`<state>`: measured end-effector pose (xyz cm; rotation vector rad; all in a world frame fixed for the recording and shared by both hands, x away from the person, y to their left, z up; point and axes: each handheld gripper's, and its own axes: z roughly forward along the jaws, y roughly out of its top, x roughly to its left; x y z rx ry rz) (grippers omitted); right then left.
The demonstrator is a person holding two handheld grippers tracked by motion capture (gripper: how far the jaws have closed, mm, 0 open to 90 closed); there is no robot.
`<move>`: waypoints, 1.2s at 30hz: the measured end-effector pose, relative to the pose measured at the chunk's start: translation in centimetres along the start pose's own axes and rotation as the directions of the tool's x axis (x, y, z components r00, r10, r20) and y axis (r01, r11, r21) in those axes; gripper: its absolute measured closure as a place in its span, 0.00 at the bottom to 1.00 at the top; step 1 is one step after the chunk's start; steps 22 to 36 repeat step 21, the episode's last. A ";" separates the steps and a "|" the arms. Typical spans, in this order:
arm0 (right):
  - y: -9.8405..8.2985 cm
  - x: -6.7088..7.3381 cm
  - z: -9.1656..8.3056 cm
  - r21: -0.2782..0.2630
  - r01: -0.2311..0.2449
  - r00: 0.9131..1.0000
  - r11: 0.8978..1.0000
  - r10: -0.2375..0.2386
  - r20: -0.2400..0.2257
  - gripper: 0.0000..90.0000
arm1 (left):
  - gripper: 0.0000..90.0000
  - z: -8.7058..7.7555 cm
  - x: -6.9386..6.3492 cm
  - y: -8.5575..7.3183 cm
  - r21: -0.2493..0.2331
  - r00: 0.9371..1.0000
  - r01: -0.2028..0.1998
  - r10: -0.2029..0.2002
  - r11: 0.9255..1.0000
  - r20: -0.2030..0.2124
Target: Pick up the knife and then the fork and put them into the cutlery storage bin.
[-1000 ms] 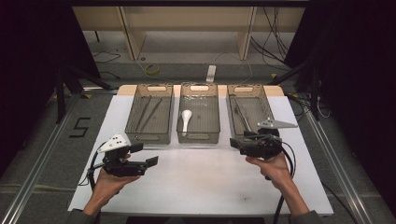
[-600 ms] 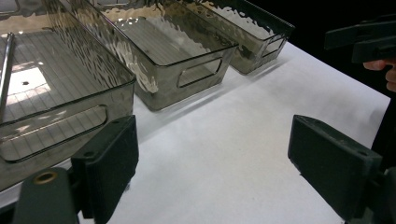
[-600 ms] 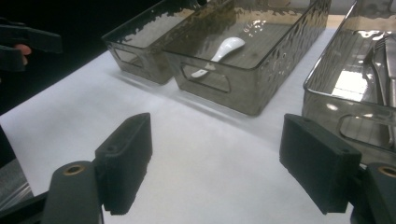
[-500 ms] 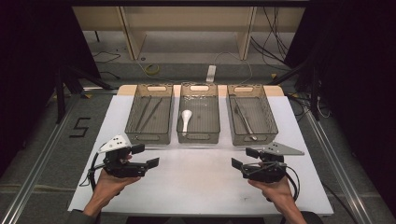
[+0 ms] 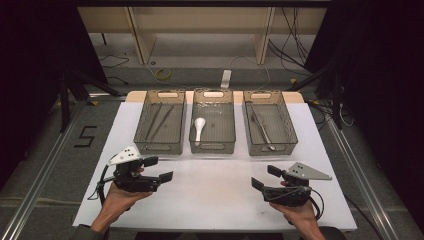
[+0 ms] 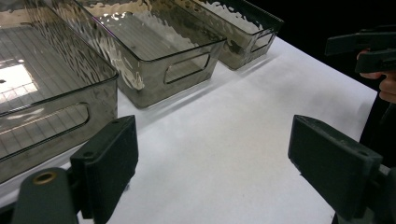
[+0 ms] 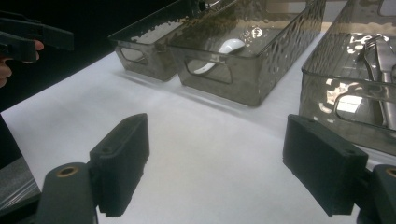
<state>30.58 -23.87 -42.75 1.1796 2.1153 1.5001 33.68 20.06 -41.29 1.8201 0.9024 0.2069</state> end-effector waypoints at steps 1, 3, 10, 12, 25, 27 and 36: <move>-0.1 0.0 0.0 0.001 0.003 1.000 1.000 -0.003 0.002 0.26 | 0.17 0.0 0.0 0.0 0.001 1.000 -0.003 0.003 1.000 0.001; -0.3 0.0 0.0 0.003 0.006 1.000 1.000 -0.006 0.008 0.25 | 0.17 0.0 -0.1 0.0 -0.001 1.000 -0.007 0.007 1.000 0.002; -0.3 0.0 0.1 0.000 0.022 1.000 1.000 -0.022 0.021 0.25 | 0.17 -0.1 0.0 0.1 -0.011 1.000 -0.011 0.011 1.000 0.004; -0.3 -0.1 0.1 0.001 0.024 0.999 1.000 -0.024 0.025 0.25 | 0.17 -0.1 0.0 0.1 -0.012 1.000 -0.010 0.010 1.000 0.003; -0.3 -0.2 0.3 0.002 0.027 0.999 1.000 -0.027 0.032 0.24 | 0.17 -0.1 -0.1 0.1 -0.008 1.000 -0.018 0.018 1.000 0.008; -0.3 -0.2 0.3 0.002 0.027 0.999 1.000 -0.027 0.032 0.24 | 0.17 -0.1 -0.1 0.1 -0.008 1.000 -0.018 0.018 1.000 0.008; -0.3 -0.2 0.3 0.002 0.027 0.999 1.000 -0.027 0.032 0.24 | 0.17 -0.1 -0.1 0.1 -0.008 1.000 -0.018 0.018 1.000 0.008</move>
